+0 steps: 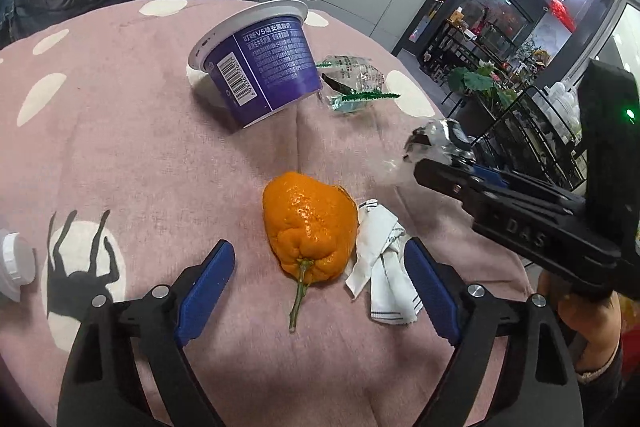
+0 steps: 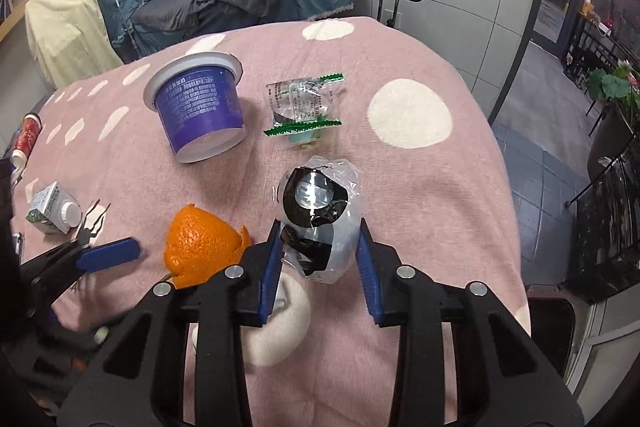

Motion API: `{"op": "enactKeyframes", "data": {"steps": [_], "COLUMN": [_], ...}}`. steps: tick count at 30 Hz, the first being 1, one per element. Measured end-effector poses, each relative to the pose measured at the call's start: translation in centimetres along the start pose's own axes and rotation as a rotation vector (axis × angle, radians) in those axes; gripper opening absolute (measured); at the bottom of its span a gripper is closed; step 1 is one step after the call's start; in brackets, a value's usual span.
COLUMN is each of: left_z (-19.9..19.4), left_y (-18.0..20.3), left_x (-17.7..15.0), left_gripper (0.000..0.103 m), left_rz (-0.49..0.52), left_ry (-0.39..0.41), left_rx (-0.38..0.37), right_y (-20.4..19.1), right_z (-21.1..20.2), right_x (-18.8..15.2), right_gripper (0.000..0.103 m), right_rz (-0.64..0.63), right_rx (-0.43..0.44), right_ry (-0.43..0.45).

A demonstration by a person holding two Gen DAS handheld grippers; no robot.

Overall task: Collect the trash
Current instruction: 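Grasp the orange fruit with the left gripper while the right gripper grasps the clear plastic bag, then carry both items to the black bin and open the right gripper to drop the bag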

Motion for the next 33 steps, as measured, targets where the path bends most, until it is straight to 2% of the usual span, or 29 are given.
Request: {"op": "enactKeyframes", "data": {"steps": [5,8,11,15,17,19,22,29,33], "left_z": [1.1,1.8,2.4,2.7,2.4,2.0,1.0,-2.2,-2.9], "left_y": [-1.5,-1.2,-0.6,-1.0,-0.9,-0.6,0.1,2.3,4.3], "left_x": [1.2,1.3,1.2,0.9,0.8,0.8,0.6,-0.2,-0.5], "left_gripper": [0.075,0.073,0.069,0.05,0.047,0.042,0.039,0.037,0.037], "left_rz": [-0.087,-0.084,-0.059,-0.075,-0.068,-0.049,-0.01,0.065,0.097], "left_ry": [0.0,-0.019,-0.034,-0.05,-0.048,-0.036,-0.002,0.109,0.152], "left_rx": [-0.036,-0.052,-0.032,-0.013,-0.01,0.002,0.036,0.083,0.084], "right_y": [1.3,2.2,3.5,4.6,5.0,5.3,5.8,7.0,7.7], "right_z": [-1.9,-2.6,-2.7,-2.7,-2.5,-2.7,-3.3,-5.3,-6.0], "right_x": [-1.4,-2.1,-2.7,-3.6,-4.2,-4.7,-5.2,-6.4,-7.1], "right_gripper": [0.036,0.036,0.036,0.036,0.036,0.036,0.036,0.036,0.036], "right_rz": [0.012,0.033,0.065,0.09,0.106,0.119,0.127,0.158,0.176], "right_rx": [0.001,0.0,-0.002,-0.009,-0.005,0.005,0.002,0.006,0.01], "right_ry": [0.021,0.026,0.014,0.004,-0.005,-0.002,0.011,0.052,0.061]}}
Point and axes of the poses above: each gripper's, at about its wrist camera, not at the fingertips, and z roughly the way its jaws point, y to its right, x to its top, the point moved 1 cm from there along z, roughly the way its jaws point, and after that the axes turned 14 degrees about -x, right-handed, at the moved point
